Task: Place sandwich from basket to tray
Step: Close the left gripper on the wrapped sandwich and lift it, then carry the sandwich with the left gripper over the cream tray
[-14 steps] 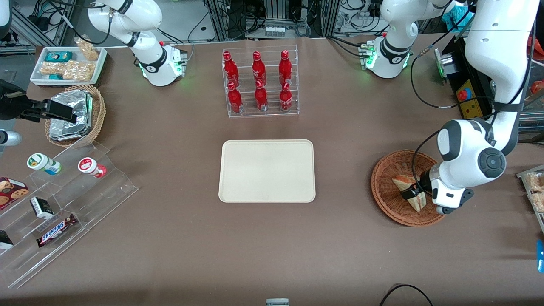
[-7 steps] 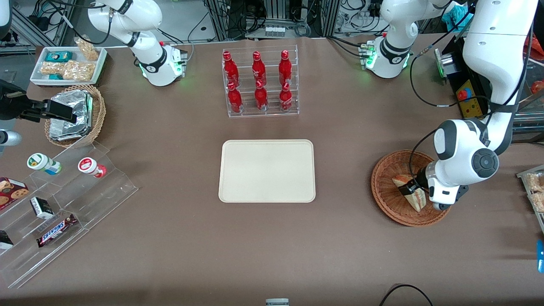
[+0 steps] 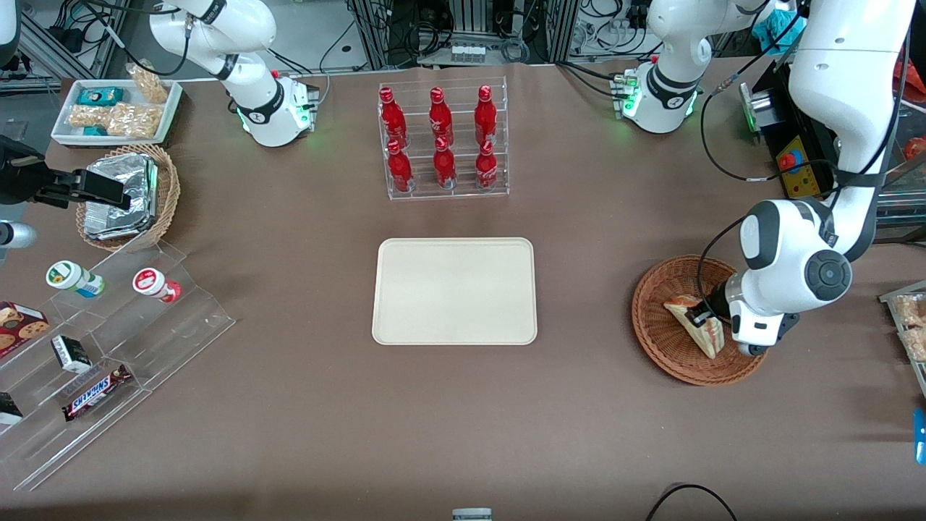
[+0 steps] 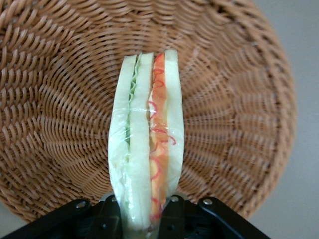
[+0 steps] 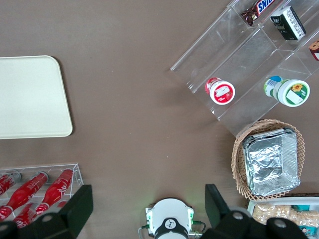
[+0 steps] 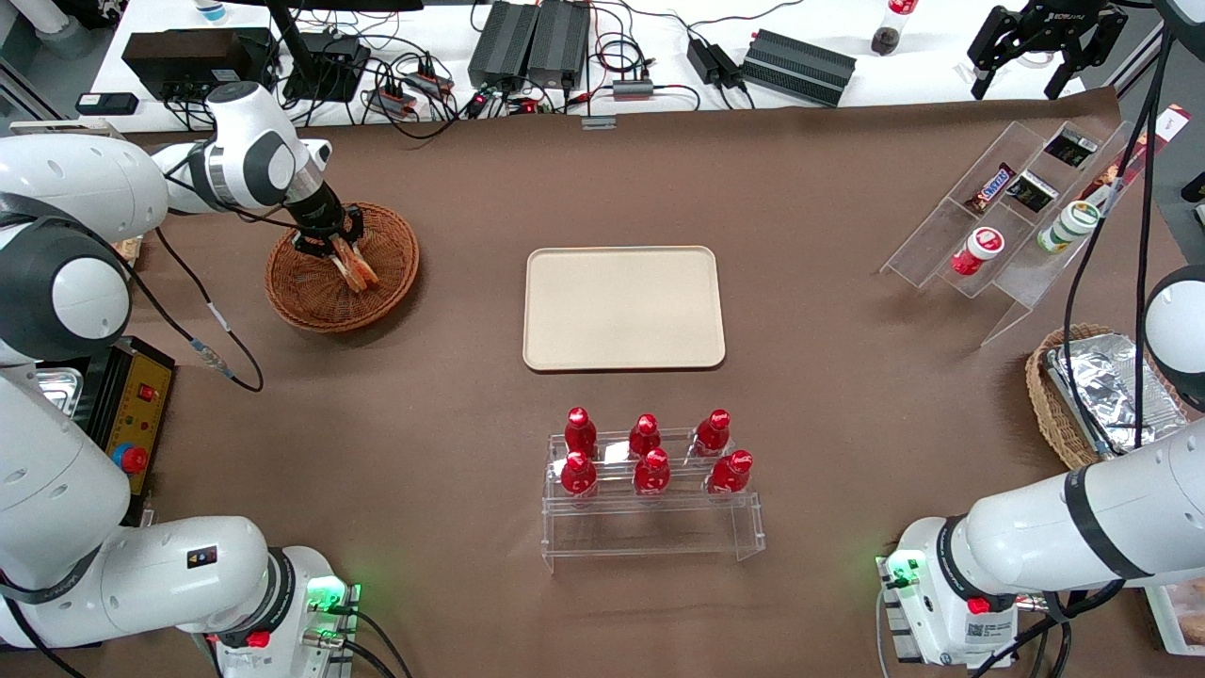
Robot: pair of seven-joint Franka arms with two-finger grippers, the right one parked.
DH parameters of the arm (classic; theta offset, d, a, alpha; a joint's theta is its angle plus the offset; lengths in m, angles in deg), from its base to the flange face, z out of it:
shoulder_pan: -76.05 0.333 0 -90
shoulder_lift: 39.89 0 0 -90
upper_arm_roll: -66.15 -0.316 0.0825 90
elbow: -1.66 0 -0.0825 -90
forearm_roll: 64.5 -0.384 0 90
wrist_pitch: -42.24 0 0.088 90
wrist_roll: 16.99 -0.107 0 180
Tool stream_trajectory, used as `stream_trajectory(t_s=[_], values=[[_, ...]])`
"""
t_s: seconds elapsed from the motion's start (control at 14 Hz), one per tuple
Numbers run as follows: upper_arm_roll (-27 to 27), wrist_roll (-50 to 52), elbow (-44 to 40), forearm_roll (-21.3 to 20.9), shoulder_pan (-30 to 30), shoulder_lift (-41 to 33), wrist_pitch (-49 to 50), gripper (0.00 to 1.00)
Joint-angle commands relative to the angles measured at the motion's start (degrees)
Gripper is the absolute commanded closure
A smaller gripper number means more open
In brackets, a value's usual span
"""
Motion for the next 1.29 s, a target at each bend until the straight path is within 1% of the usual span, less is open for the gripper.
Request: stream_trajectory(t_s=[0.0,0.14,0.29,0.43,0.57,0.64,0.71,0.86,1.07,1.21], values=[[-0.2,0.9,-0.8,-0.4,-4.1,-3.4,1.6,0.85],[-0.1,1.1,-0.8,-0.4,-8.0,-4.9,3.0,0.85],[-0.2,1.1,-1.2,-0.8,-14.0,-6.2,6.8,0.85],[-0.1,1.7,-2.8,-1.9,-21.4,-6.0,9.6,0.84],[-0.1,7.4,-4.8,-1.9,-29.0,-4.3,9.7,0.83],[-0.1,8.4,-6.0,-1.9,-32.4,-3.3,9.6,0.83],[-0.1,8.8,-6.8,-1.9,-35.0,-2.1,9.3,0.82],[-0.1,9.3,-11.2,-1.7,-40.0,2.3,9.1,0.79],[-0.3,17.1,-20.3,-2.3,-45.8,10.2,8.9,0.78],[-0.4,18.0,-25.3,-2.7,-46.4,13.9,8.8,0.76]])
